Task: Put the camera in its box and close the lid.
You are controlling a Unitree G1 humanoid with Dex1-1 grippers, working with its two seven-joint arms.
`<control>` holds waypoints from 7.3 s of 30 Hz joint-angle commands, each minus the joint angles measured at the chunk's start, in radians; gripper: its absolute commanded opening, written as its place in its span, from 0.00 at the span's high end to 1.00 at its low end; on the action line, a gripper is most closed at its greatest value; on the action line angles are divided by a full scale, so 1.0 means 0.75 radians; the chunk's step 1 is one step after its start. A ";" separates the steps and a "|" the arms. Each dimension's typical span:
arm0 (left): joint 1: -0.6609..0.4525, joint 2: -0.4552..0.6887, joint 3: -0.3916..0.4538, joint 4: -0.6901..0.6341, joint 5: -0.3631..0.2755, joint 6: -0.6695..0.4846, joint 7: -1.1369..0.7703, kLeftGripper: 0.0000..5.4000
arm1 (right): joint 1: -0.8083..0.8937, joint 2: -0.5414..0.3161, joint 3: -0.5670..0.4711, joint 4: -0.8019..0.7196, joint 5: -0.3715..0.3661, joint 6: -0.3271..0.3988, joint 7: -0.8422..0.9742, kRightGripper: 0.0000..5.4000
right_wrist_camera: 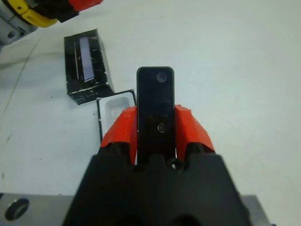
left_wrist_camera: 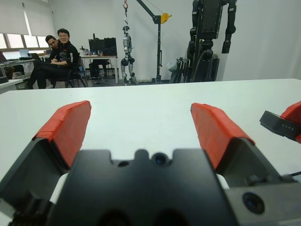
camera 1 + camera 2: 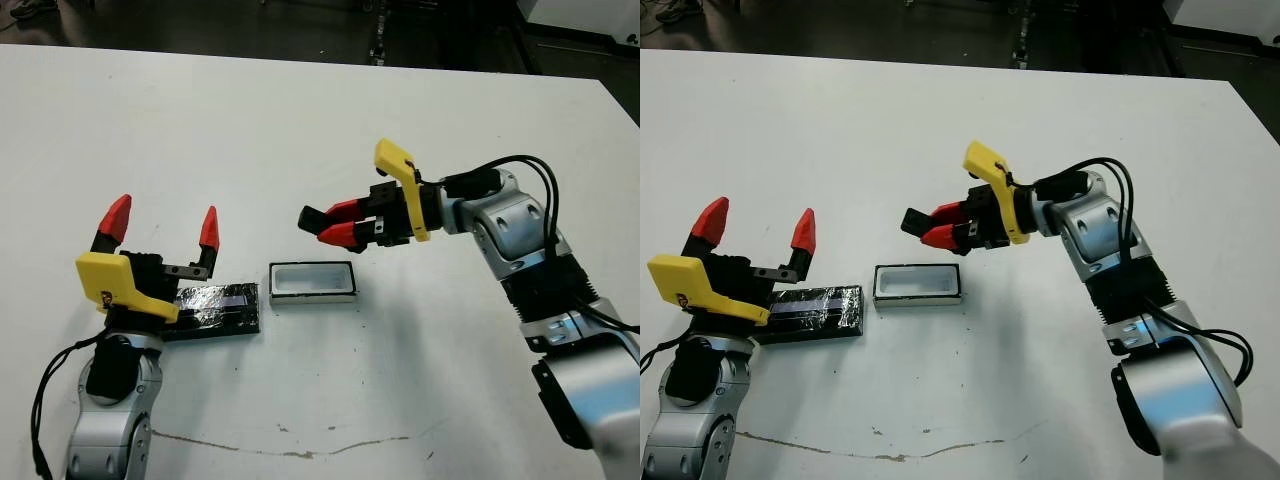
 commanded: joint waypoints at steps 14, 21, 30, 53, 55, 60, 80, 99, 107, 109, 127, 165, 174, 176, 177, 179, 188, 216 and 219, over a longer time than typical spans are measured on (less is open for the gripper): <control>0.012 -0.003 0.003 -0.007 -0.004 0.012 0.004 0.00 | -0.046 0.089 0.077 0.127 -0.019 -0.141 0.131 0.69; 0.012 0.000 0.001 -0.002 0.000 0.000 0.000 0.00 | -0.051 0.098 0.103 0.146 -0.050 -0.152 0.152 0.69; 0.013 0.001 0.002 -0.002 0.004 0.003 0.002 0.00 | -0.047 0.100 0.131 0.155 -0.081 -0.146 0.174 0.69; 0.019 -0.001 -0.004 -0.016 0.014 0.016 0.008 0.00 | 0.004 0.052 0.183 0.086 -0.151 -0.122 0.161 0.69; 0.019 0.001 -0.003 -0.014 0.010 0.013 0.003 0.00 | 0.010 0.050 0.181 0.092 -0.148 -0.129 0.167 0.69; 0.017 -0.001 -0.002 -0.011 0.009 0.016 0.007 0.00 | 0.020 0.038 0.178 0.092 -0.152 -0.153 0.168 0.69; 0.012 0.004 0.000 -0.008 0.010 0.008 0.000 0.00 | 0.012 -0.018 0.193 0.101 -0.175 -0.125 0.181 0.69; 0.017 -0.002 -0.004 -0.009 0.012 0.011 0.005 0.00 | 0.031 -0.020 0.198 0.015 -0.173 -0.043 0.132 0.45; 0.018 -0.002 -0.007 -0.006 0.018 0.009 0.008 0.00 | 0.015 -0.025 0.195 0.021 -0.152 -0.048 0.156 0.25; 0.019 -0.001 -0.007 -0.007 0.017 0.009 0.007 0.00 | 0.010 -0.027 0.195 0.023 -0.151 -0.055 0.160 0.19; 0.023 0.002 -0.007 -0.011 0.019 0.010 0.006 0.00 | 0.051 -0.148 -0.078 -0.171 0.054 -0.030 0.180 0.00; -0.182 0.688 0.294 0.012 -0.322 0.267 -0.629 0.00 | 1.253 0.243 -0.717 -0.980 0.340 -0.273 -1.132 0.55; -0.387 1.065 0.260 0.272 -0.454 0.283 -1.210 0.00 | 1.267 0.248 -0.680 -0.970 0.314 -0.309 -1.192 0.83; -0.480 1.127 0.194 0.402 -0.471 0.244 -1.424 0.00 | 1.267 0.241 -0.677 -0.963 0.311 -0.312 -1.188 0.89; -0.531 1.133 0.167 0.482 -0.477 0.179 -1.541 0.00 | 1.267 0.238 -0.677 -0.960 0.312 -0.311 -1.187 0.92; -0.656 1.110 0.110 0.667 -0.526 0.094 -1.816 0.00 | 1.266 0.234 -0.679 -0.951 0.312 -0.316 -1.183 0.98; -0.855 1.126 -0.187 0.859 -0.533 -0.119 -2.038 0.00 | 1.269 0.231 -0.687 -0.918 0.321 -0.353 -1.169 1.00; -0.687 0.998 -0.270 0.800 -0.523 0.044 -2.037 0.00 | 1.277 0.228 -0.672 -0.918 0.329 -0.346 -1.169 1.00; -0.672 0.988 -0.257 0.803 -0.531 0.043 -2.038 0.00 | 1.280 0.228 -0.670 -0.913 0.328 -0.352 -1.164 1.00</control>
